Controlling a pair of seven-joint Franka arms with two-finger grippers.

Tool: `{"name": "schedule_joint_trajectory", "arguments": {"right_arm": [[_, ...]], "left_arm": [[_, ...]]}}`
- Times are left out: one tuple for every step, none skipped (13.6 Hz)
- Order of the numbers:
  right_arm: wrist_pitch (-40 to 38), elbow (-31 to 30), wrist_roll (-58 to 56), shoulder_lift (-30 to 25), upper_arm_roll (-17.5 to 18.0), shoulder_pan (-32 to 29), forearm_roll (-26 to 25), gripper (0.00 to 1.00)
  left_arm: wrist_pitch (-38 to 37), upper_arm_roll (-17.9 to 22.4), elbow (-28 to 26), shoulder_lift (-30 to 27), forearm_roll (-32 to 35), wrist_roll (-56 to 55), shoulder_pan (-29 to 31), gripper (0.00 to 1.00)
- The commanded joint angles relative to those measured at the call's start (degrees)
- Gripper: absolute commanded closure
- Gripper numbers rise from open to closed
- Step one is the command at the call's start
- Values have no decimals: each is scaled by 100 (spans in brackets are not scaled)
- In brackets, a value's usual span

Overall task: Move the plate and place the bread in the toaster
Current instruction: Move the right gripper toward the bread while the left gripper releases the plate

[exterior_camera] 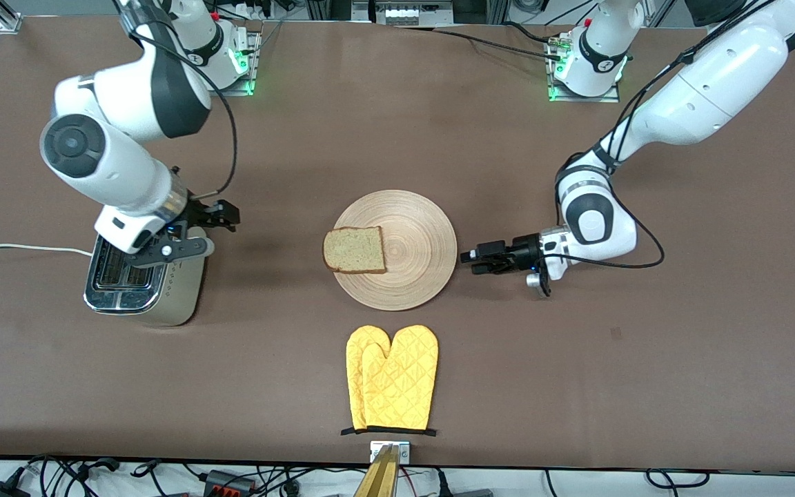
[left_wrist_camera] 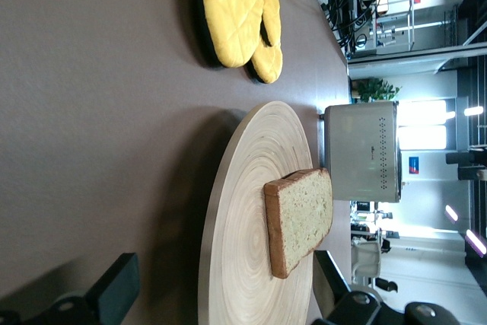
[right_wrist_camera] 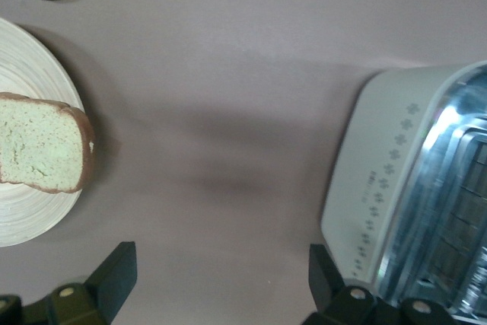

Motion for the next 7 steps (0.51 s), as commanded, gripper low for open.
{"name": "schedule_joint_trajectory", "arguments": {"right_arm": [[244,103,167,273,-36,195,48,0],[323,147,368,352,-36,239,66,0],[333,217,483,475,-36,335,118,5],[368,305,528,572,-36,432,197,10],[429,384,650,677,-36,520,328,10],[464,393,799,713,-36,582,451,13],[569,385,879,792,-36,617,548,13]], "left_arm": [[-679,33,9,-109,1028,85,526,0],[-786,50,79,-109,1398,76,676,0],[-900,77,106,-109,1663,76,791,0],[-1023,155,236,-109,2031,68,801,0],[-1233,365,429,-109,2548,59,766,0],[-1626,497,744,-91,3023,-37,757,0],[-2091,586,1035,-82,3420,-195,774,0]]}}
